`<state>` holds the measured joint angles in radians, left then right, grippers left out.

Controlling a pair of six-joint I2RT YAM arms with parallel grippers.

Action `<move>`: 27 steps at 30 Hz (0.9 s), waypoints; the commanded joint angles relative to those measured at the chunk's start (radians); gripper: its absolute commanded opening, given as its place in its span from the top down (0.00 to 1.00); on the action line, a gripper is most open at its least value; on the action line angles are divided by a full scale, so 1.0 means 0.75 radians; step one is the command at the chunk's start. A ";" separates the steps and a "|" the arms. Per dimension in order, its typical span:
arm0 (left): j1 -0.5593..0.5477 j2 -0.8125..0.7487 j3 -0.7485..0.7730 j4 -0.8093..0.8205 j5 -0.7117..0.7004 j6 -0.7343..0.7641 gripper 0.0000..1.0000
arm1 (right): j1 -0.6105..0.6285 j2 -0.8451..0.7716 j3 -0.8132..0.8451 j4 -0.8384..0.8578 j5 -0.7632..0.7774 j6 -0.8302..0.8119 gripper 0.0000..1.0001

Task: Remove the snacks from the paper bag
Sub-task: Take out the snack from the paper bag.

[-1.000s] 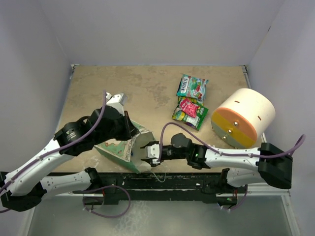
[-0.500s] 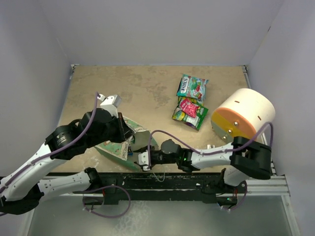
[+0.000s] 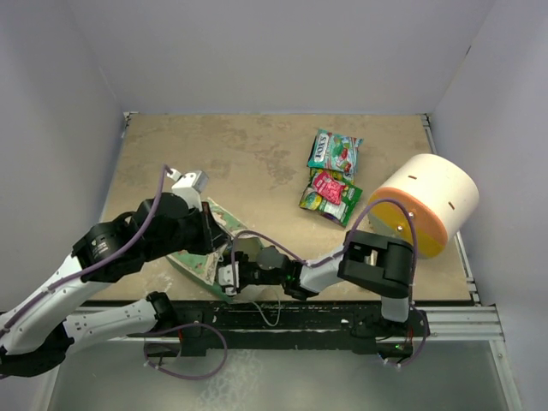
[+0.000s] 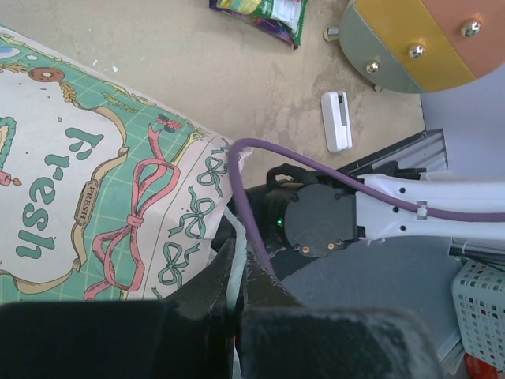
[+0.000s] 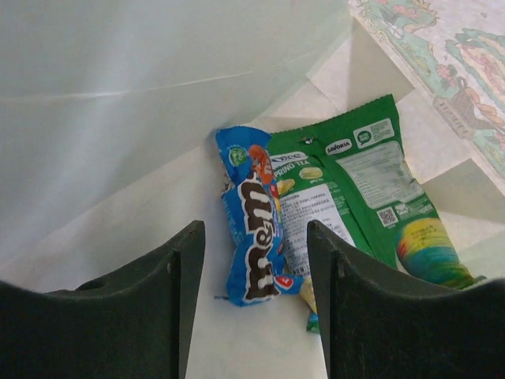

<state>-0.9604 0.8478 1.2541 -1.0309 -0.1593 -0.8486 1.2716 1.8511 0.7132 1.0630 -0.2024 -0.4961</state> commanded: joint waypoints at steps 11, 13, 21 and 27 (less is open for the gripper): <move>0.004 0.063 -0.037 0.199 0.199 0.060 1.00 | 0.004 0.323 0.207 0.326 0.159 0.098 0.39; 0.002 0.063 -0.039 0.192 0.207 0.059 1.00 | 0.004 0.362 0.237 0.323 0.217 0.106 0.39; 0.003 0.001 -0.097 0.177 0.212 0.018 1.00 | -0.020 0.469 0.357 0.239 0.369 0.134 0.43; 0.002 -0.027 -0.107 0.114 0.174 -0.013 1.00 | -0.045 0.491 0.381 0.213 0.346 0.128 0.60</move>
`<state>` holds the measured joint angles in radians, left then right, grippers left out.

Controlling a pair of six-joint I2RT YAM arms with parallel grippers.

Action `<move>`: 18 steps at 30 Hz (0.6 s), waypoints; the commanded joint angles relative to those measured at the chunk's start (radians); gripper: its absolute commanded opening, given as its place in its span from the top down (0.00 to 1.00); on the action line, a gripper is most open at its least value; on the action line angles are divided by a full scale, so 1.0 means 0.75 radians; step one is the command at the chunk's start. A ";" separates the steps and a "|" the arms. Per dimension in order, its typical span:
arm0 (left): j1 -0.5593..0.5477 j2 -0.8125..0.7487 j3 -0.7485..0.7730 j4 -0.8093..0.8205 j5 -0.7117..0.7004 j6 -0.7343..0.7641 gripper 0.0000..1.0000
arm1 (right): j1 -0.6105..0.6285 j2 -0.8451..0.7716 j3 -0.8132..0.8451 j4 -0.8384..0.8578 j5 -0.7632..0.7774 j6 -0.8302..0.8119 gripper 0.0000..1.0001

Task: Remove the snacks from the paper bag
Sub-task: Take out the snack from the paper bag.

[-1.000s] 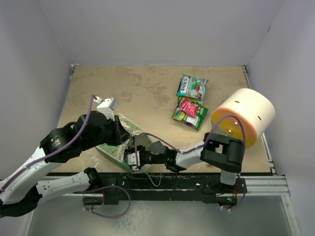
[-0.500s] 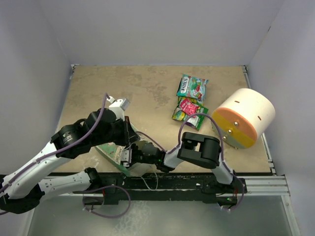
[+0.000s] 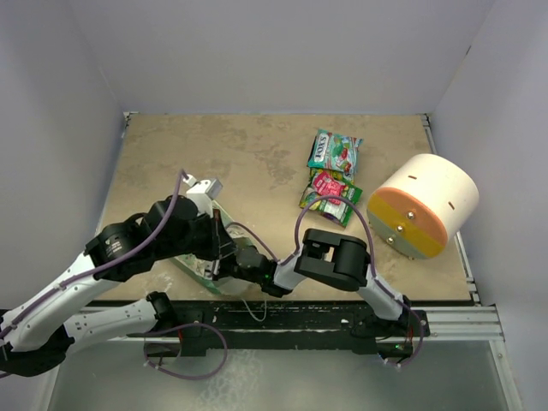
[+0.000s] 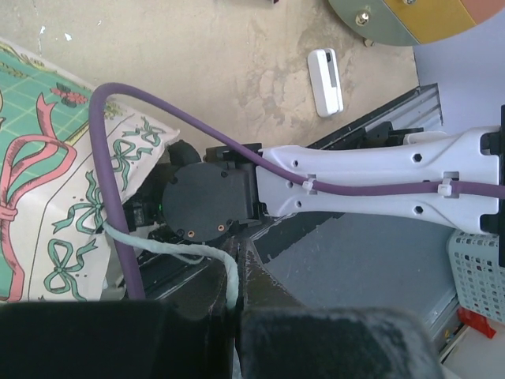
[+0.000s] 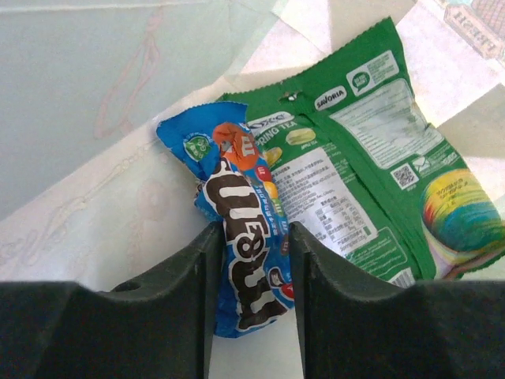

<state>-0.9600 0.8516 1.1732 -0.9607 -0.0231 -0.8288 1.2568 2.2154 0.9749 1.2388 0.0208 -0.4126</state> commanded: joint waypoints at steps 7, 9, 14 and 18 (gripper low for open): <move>0.002 -0.135 -0.063 -0.057 -0.106 -0.136 1.00 | -0.059 -0.060 -0.005 -0.028 0.044 0.020 0.88; 0.002 -0.164 -0.093 -0.060 -0.114 -0.161 1.00 | -0.070 -0.097 -0.035 -0.031 0.037 0.020 0.94; 0.002 -0.196 -0.135 -0.066 -0.143 -0.215 1.00 | -0.072 -0.224 -0.144 -0.022 -0.021 0.000 0.99; 0.003 -0.176 -0.120 -0.035 -0.171 -0.217 1.00 | -0.070 -0.335 -0.252 -0.031 -0.107 -0.013 1.00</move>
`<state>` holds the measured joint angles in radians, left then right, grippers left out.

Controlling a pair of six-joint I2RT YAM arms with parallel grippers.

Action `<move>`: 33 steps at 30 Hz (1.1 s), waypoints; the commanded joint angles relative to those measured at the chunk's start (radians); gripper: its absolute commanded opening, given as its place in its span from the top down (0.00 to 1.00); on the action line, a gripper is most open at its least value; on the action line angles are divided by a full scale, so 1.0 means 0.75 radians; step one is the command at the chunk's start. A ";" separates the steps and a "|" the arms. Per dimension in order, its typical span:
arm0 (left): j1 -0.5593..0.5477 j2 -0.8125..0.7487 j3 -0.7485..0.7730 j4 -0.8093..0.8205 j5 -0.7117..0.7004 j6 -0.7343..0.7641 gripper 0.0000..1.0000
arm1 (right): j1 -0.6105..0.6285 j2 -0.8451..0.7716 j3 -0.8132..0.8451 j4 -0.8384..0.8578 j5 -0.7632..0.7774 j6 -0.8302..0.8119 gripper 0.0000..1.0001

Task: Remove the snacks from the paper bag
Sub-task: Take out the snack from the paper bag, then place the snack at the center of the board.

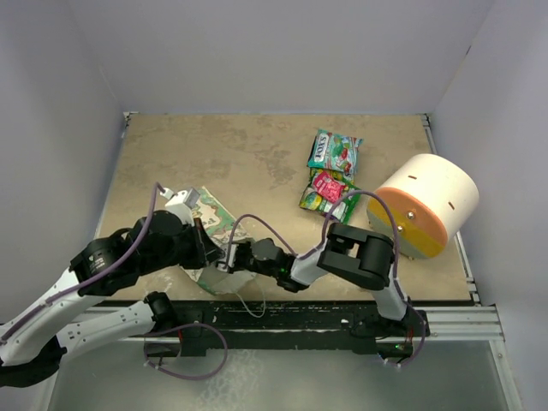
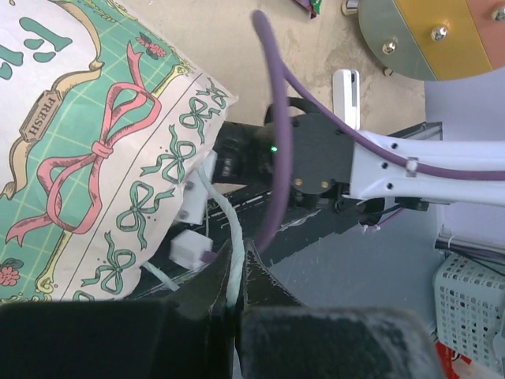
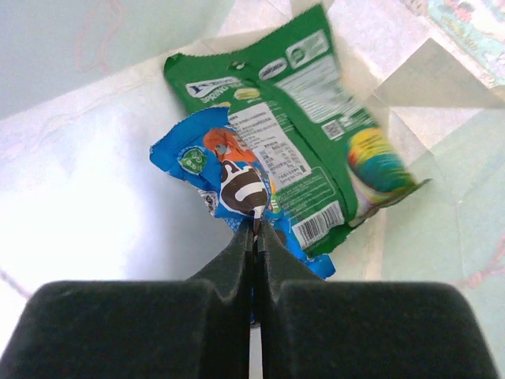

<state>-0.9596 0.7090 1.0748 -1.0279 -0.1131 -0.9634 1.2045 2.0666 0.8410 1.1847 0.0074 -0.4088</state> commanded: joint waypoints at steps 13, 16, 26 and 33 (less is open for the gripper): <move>0.002 0.241 0.123 0.209 -0.092 0.084 1.00 | 0.001 -0.817 -0.406 -0.430 -0.306 0.010 1.00; 0.001 0.272 0.126 0.216 -0.148 0.074 1.00 | 0.000 -1.051 -0.377 -0.852 -0.303 -0.046 1.00; 0.003 0.388 0.137 0.248 -0.317 0.031 1.00 | -0.004 -1.763 -0.164 -1.799 -0.233 -0.231 1.00; 0.007 0.445 0.145 0.235 -0.341 -0.018 1.00 | -0.021 -1.961 -0.106 -1.850 0.301 -0.151 1.00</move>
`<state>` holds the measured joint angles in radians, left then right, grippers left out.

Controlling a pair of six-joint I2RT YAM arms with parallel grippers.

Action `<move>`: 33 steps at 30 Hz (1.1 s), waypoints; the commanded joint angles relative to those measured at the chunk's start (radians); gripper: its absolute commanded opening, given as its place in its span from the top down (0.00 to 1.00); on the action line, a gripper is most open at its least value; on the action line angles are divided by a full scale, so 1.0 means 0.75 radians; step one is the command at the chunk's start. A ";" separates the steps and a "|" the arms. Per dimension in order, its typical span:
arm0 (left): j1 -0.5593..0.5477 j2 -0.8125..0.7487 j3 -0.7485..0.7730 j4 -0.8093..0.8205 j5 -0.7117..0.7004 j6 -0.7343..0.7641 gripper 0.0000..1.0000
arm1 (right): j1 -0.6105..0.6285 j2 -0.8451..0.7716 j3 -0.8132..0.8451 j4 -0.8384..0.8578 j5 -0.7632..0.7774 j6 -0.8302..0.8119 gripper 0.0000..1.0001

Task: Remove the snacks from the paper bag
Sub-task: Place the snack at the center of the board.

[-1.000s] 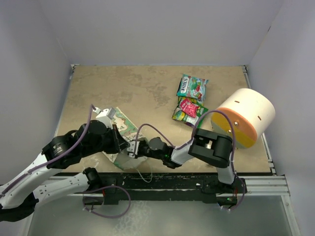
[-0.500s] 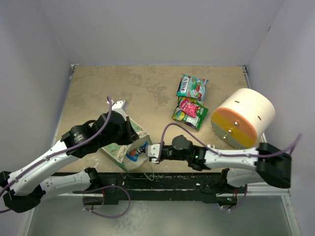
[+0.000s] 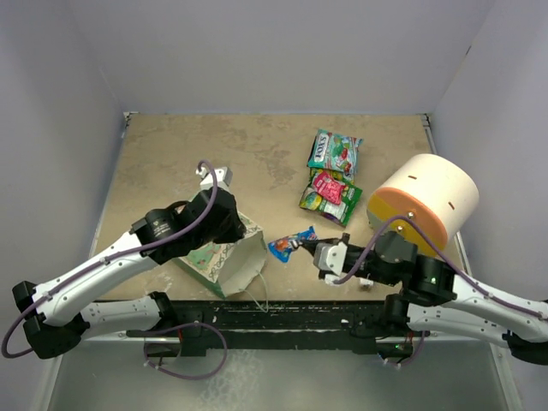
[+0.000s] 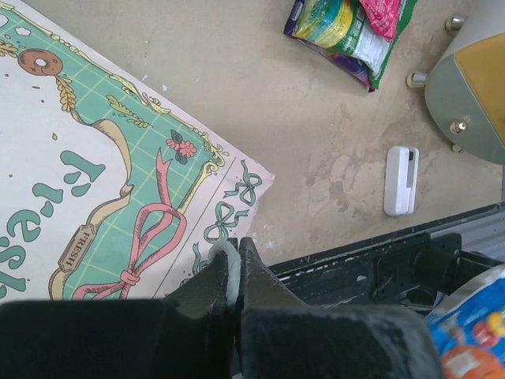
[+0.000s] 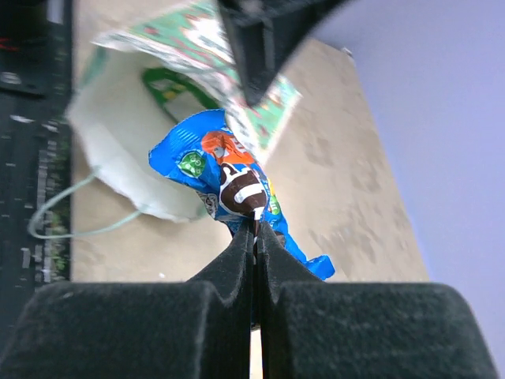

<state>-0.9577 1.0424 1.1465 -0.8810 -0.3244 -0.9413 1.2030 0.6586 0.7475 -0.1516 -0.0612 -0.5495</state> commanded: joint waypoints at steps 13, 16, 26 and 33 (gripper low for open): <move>0.005 -0.040 0.003 0.044 -0.041 -0.119 1.00 | -0.715 0.254 0.025 0.212 0.315 0.308 1.00; 0.005 -0.026 0.018 0.032 -0.024 -0.103 1.00 | -0.868 0.486 0.128 0.237 0.190 0.377 1.00; 0.008 0.003 0.067 0.010 0.008 -0.051 1.00 | -1.030 0.895 0.324 0.269 0.101 0.509 1.00; 0.007 0.015 0.068 0.027 0.027 -0.043 1.00 | -1.033 0.941 0.229 0.365 0.135 0.514 1.00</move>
<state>-0.9562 1.0492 1.1557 -0.8871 -0.3164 -0.9985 0.4301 1.3567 0.9382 0.0250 0.0349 -0.1886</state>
